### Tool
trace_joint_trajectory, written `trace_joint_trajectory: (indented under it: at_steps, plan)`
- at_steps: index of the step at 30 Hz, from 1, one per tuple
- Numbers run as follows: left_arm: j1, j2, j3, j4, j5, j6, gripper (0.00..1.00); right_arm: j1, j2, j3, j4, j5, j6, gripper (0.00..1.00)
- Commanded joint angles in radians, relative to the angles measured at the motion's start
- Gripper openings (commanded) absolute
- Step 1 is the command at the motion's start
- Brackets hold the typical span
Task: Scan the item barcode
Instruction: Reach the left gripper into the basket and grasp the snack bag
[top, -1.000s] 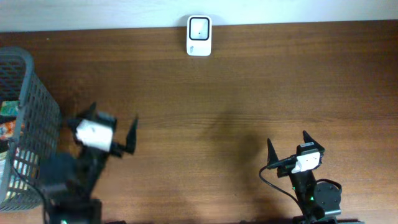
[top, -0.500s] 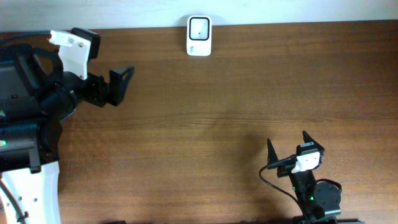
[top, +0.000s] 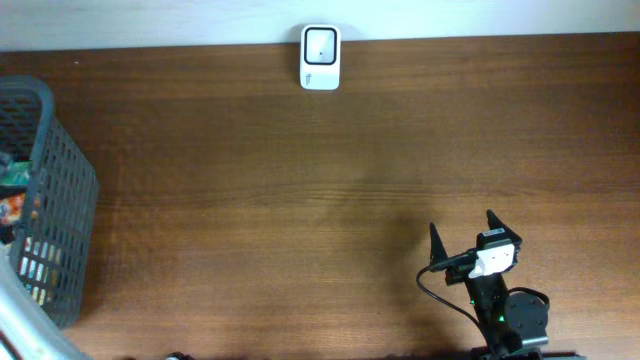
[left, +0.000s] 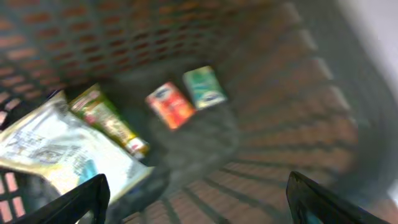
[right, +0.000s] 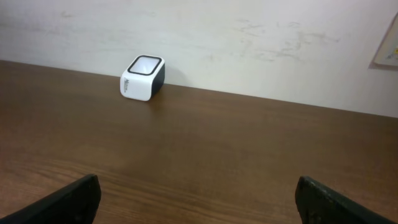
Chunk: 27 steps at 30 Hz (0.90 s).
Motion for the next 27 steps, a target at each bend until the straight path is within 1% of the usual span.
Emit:
trace_joint_trajectory:
  at_steps: [1,5,8,12,14,16,20,21,22,23,25,26,27]
  plan:
    - [0.068,0.127,-0.013,-0.01,-0.023,-0.035,0.88,0.004,-0.008,-0.008,-0.001,0.008,0.004,0.99]
    - [0.074,0.227,-0.018,-0.028,-0.024,-0.034,0.87,0.004,-0.008,-0.008,-0.001,0.008,0.004,0.99]
    - [0.101,0.279,-0.086,-0.011,-0.05,-0.046,0.88,0.004,-0.008,-0.008,-0.001,0.008,0.004,0.99]
    - [0.167,0.31,-0.252,0.118,-0.05,-0.052,0.91,0.004,-0.008,-0.008,-0.001,0.008,0.004,0.99]
    - [0.171,0.311,-0.285,0.161,-0.05,-0.026,0.93,0.004,-0.008,-0.008,-0.001,0.008,0.004,0.99]
    - [0.171,0.314,-0.323,0.207,-0.08,-0.007,0.95,0.004,-0.008,-0.008,-0.001,0.008,0.004,0.99]
    - [0.171,0.386,-0.325,0.206,-0.112,0.001,0.95,0.004,-0.008,-0.008,0.0,0.008,0.004,0.99]
    - [0.171,0.414,-0.325,0.204,-0.113,0.001,0.95,0.004,-0.008,-0.008,-0.001,0.008,0.004,0.99]
    - [0.171,0.428,-0.325,0.204,-0.114,0.001,0.91,0.004,-0.008,-0.008,-0.001,0.008,0.004,0.99]
    - [0.171,0.437,-0.325,0.206,-0.114,0.001,0.75,0.004,-0.008,-0.008,-0.001,0.008,0.004,0.99]
    - [0.171,0.438,-0.317,0.205,-0.118,0.001,0.13,0.004,-0.008,-0.008,0.0,0.008,0.004,0.99]
    - [0.171,0.438,-0.312,0.204,-0.117,0.001,0.04,0.004,-0.008,-0.008,-0.001,0.008,0.004,0.99]
    - [0.171,0.438,-0.307,0.202,-0.117,0.001,0.0,0.004,-0.008,-0.008,0.0,0.008,0.004,0.99]
